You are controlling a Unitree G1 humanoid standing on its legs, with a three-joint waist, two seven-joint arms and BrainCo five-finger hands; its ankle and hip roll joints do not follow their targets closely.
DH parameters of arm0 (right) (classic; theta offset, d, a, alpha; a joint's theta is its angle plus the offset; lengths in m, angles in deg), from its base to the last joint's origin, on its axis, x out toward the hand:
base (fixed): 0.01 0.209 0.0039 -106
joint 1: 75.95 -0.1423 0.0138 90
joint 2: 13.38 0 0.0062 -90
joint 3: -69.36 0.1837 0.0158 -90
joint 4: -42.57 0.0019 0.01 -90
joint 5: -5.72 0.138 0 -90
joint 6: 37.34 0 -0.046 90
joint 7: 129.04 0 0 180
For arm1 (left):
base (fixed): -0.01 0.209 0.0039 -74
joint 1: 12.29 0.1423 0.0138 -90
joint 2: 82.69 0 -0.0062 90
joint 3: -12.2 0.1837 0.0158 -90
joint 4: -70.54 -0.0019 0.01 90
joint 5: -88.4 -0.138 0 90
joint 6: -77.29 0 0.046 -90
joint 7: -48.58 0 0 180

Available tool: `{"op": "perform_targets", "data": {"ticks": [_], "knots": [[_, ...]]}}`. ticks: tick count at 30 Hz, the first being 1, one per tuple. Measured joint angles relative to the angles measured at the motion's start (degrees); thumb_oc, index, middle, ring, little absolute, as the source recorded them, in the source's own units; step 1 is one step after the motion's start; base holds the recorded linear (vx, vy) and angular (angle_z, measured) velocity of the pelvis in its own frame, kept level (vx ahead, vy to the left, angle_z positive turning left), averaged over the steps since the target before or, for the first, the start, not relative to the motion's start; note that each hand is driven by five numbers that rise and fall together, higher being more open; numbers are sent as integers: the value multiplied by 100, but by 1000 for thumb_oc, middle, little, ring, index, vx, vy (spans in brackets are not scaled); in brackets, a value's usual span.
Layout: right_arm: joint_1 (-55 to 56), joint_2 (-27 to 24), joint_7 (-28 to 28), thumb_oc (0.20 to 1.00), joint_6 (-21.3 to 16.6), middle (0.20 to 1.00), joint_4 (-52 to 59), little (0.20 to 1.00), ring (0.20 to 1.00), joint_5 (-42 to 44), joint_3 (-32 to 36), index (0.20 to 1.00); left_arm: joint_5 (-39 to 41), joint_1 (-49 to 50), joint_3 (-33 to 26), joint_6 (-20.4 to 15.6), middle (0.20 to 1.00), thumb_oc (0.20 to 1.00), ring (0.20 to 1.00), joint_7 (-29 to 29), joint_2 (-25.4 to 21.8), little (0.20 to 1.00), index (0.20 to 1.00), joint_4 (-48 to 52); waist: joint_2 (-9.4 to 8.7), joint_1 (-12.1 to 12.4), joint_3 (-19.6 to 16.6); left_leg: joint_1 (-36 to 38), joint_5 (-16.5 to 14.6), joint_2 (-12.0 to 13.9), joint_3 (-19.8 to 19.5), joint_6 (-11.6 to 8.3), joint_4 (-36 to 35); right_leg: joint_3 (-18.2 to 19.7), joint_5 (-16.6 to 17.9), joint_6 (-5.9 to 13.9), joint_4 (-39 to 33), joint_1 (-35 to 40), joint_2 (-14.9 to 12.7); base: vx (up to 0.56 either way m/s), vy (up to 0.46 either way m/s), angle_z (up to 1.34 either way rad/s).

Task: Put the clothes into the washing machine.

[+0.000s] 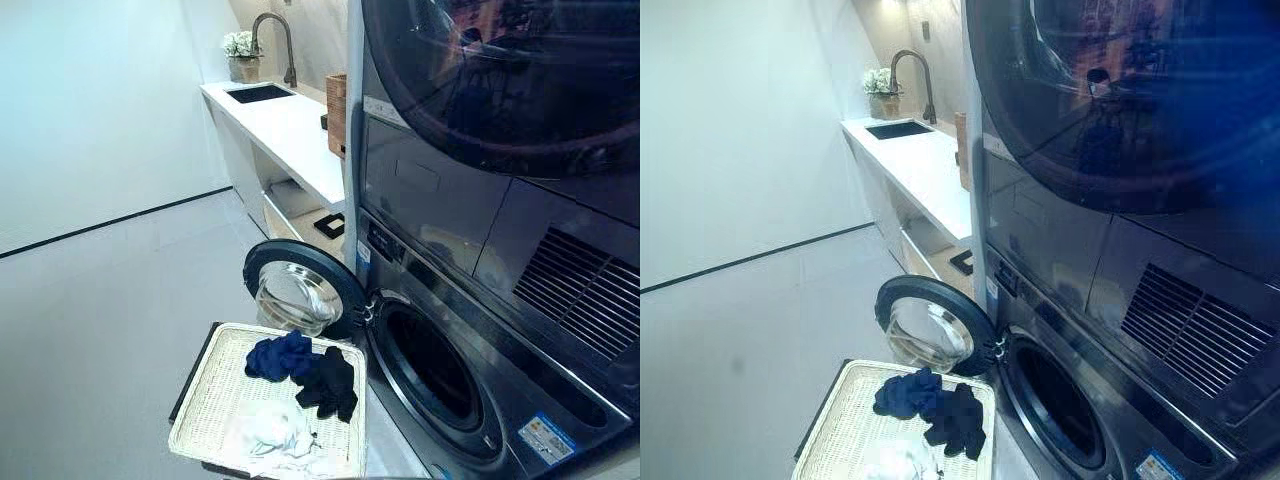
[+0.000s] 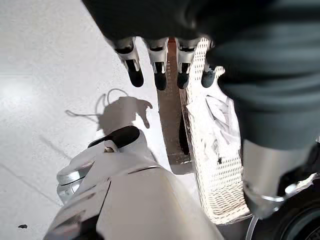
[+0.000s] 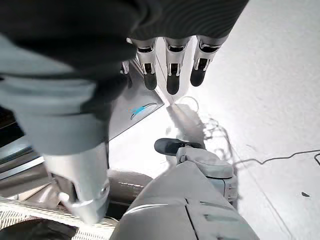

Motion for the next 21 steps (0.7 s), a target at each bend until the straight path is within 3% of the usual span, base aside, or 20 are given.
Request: {"op": "perform_targets", "data": {"ticks": [21], "knots": [[-12, -1, -36, 1000, -1, 1000, 6, 1000, 1000, 2, 2, 1000, 12, -3, -16, 3, 1000, 1000, 1000, -160, -1, 1000, 1000, -1, 3, 0, -2, 18, 0, 3, -60, 0, 0, -64, -13, 15, 0, 54, -4, 1, -8, 0]]}}
